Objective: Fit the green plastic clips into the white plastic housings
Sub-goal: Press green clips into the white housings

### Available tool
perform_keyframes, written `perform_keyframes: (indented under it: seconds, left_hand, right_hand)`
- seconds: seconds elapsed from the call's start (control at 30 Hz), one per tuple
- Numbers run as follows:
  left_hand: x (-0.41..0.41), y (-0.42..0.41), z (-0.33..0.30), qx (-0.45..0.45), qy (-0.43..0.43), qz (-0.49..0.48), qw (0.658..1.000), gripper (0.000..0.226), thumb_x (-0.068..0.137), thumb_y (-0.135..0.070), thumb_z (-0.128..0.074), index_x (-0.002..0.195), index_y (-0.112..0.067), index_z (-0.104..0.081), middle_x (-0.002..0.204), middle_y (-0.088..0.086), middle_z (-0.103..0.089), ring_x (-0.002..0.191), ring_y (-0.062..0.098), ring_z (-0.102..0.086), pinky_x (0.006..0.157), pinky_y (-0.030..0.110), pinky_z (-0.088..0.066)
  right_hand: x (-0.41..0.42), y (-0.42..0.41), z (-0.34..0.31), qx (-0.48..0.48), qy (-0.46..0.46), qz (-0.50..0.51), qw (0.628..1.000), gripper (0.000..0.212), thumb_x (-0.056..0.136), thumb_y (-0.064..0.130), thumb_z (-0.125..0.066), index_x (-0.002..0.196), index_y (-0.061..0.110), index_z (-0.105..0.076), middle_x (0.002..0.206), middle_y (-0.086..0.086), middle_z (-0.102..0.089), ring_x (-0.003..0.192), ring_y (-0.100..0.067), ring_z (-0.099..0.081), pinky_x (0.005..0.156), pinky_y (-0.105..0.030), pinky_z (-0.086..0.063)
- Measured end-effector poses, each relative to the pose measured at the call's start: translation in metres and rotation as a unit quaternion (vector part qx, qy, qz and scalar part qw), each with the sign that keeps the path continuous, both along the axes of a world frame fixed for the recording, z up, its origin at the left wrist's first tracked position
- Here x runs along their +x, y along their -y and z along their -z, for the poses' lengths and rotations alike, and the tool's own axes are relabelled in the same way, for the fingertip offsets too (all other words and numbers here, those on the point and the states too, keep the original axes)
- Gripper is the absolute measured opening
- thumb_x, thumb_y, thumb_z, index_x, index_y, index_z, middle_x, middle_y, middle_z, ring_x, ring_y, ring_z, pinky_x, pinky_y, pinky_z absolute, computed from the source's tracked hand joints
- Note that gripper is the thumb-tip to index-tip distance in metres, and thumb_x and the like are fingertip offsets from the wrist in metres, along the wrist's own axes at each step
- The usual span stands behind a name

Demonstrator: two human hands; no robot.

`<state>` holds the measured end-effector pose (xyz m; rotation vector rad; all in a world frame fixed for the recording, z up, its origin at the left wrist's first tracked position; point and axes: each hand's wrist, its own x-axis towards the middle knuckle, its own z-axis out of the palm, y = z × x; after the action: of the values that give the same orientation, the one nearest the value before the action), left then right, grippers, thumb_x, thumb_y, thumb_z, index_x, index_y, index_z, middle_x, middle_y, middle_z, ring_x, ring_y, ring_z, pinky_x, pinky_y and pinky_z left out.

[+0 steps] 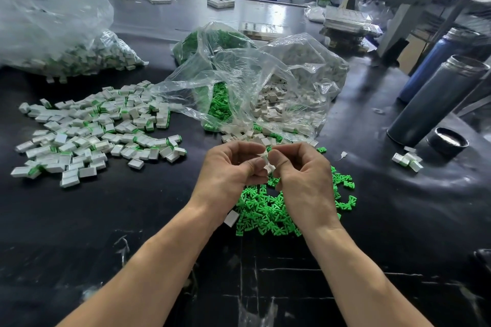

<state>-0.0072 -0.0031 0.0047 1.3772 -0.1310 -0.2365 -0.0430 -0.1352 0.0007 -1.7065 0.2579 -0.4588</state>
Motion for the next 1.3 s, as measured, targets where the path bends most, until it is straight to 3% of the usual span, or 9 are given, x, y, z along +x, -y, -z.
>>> perform_keyframes:
  seconds: [0.17, 0.37, 0.57, 0.77, 1.0, 1.17, 1.3]
  left_hand:
    - [0.003, -0.001, 0.002, 0.029, 0.000, -0.001, 1.000, 0.008, 0.093, 0.000, -0.069, 0.096, -0.004, -0.074, 0.069, 0.004, -0.071, 0.067, 0.014, -0.068, 0.070, 0.031, -0.064]
    - [0.003, -0.001, 0.000, 0.073, 0.033, -0.005, 0.997, 0.006, 0.094, 0.000, -0.069, 0.096, -0.003, -0.073, 0.074, 0.004, -0.072, 0.067, 0.014, -0.067, 0.070, 0.034, -0.065]
    - [0.002, -0.001, 0.001, 0.097, 0.040, -0.015, 0.994, 0.006, 0.092, 0.000, -0.072, 0.094, -0.003, -0.076, 0.070, 0.004, -0.073, 0.066, 0.017, -0.070, 0.070, 0.036, -0.065]
    - [-0.002, 0.003, 0.002, 0.097, 0.027, -0.035, 0.994, 0.009, 0.090, 0.002, -0.072, 0.089, -0.005, -0.077, 0.068, 0.006, -0.075, 0.061, 0.015, -0.069, 0.064, 0.031, -0.063]
    - [-0.006, 0.006, 0.000, 0.069, 0.011, -0.048, 0.996, 0.007, 0.090, 0.005, -0.070, 0.091, 0.001, -0.075, 0.067, 0.004, -0.075, 0.060, 0.012, -0.073, 0.059, 0.025, -0.061]
    - [-0.008, 0.008, 0.001, 0.069, 0.016, -0.060, 0.996, 0.009, 0.090, 0.005, -0.070, 0.089, -0.002, -0.076, 0.068, 0.005, -0.075, 0.060, 0.013, -0.071, 0.062, 0.028, -0.062]
    - [-0.009, 0.009, -0.001, 0.053, 0.004, -0.069, 0.996, 0.009, 0.090, 0.005, -0.070, 0.088, -0.001, -0.076, 0.066, 0.007, -0.075, 0.058, 0.014, -0.070, 0.059, 0.026, -0.061]
  right_hand:
    - [0.000, 0.001, 0.001, -0.022, 0.004, -0.016, 1.000, 0.010, 0.096, 0.018, -0.073, 0.091, 0.027, -0.073, 0.077, 0.010, -0.072, 0.071, -0.006, -0.067, 0.058, -0.031, -0.059]
    - [0.002, 0.006, 0.000, 0.002, -0.003, -0.025, 1.000, 0.006, 0.096, 0.014, -0.073, 0.097, 0.020, -0.073, 0.082, 0.002, -0.074, 0.066, -0.005, -0.068, 0.050, -0.020, -0.053]
    - [0.001, 0.008, 0.002, -0.047, -0.006, -0.024, 0.999, 0.015, 0.095, 0.015, -0.074, 0.084, 0.025, -0.074, 0.073, 0.006, -0.073, 0.063, -0.004, -0.068, 0.049, -0.019, -0.054]
    - [0.001, 0.004, 0.004, -0.129, -0.008, -0.015, 0.991, 0.016, 0.096, 0.023, -0.073, 0.082, 0.031, -0.071, 0.077, 0.012, -0.074, 0.071, -0.014, -0.072, 0.064, -0.046, -0.063]
    - [0.000, 0.000, 0.007, -0.103, -0.004, -0.009, 0.995, 0.015, 0.095, 0.023, -0.074, 0.081, 0.027, -0.071, 0.078, 0.004, -0.076, 0.074, -0.019, -0.076, 0.067, -0.048, -0.064]
    - [0.000, 0.000, 0.004, -0.043, -0.010, -0.012, 0.999, 0.017, 0.096, 0.022, -0.073, 0.079, 0.021, -0.073, 0.076, -0.005, -0.077, 0.071, -0.030, -0.077, 0.062, -0.055, -0.063]
    - [-0.001, -0.006, 0.004, -0.014, 0.000, -0.003, 1.000, 0.017, 0.096, 0.018, -0.073, 0.080, 0.019, -0.073, 0.077, -0.005, -0.077, 0.072, -0.027, -0.077, 0.063, -0.048, -0.065]
